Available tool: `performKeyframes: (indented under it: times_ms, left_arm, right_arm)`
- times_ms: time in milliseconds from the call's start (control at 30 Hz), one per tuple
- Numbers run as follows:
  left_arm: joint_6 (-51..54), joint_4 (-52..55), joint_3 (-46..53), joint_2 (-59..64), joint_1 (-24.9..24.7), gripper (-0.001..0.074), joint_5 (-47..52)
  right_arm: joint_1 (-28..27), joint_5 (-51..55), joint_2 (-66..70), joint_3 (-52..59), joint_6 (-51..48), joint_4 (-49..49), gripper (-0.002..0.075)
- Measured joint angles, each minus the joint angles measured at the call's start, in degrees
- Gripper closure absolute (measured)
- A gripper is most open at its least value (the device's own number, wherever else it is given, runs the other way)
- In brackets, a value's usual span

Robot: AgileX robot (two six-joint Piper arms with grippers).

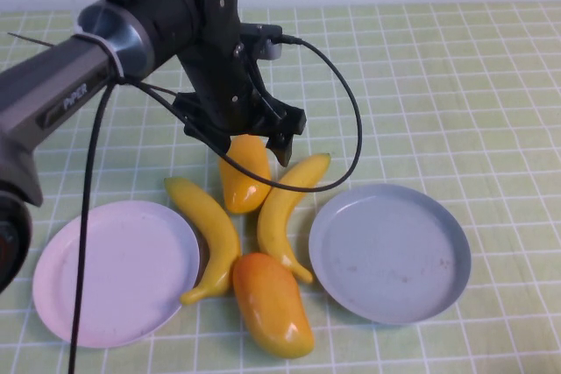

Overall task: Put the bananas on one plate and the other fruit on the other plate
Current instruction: Put one type of fruit in the left plate

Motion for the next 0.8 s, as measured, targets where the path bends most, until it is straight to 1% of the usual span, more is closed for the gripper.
performKeyframes:
  times_ms: [133, 300, 800]
  left_arm:
    - [-4.25, 3.12, -0.02, 1.92, 0.0, 0.0066, -3.1]
    - [-8.69, 5.96, -0.12, 3.25, 0.0, 0.0066, -4.26]
    - [-9.75, 7.29, -0.12, 8.1, 0.0, 0.0066, -4.95]
  right_arm:
    - [0.0, 0.0, 0.0, 0.0, 0.0, 0.0, 0.0743]
    - [0.0, 0.0, 0.0, 0.0, 0.0, 0.0, 0.0743]
    - [0.0, 0.0, 0.0, 0.0, 0.0, 0.0, 0.0743]
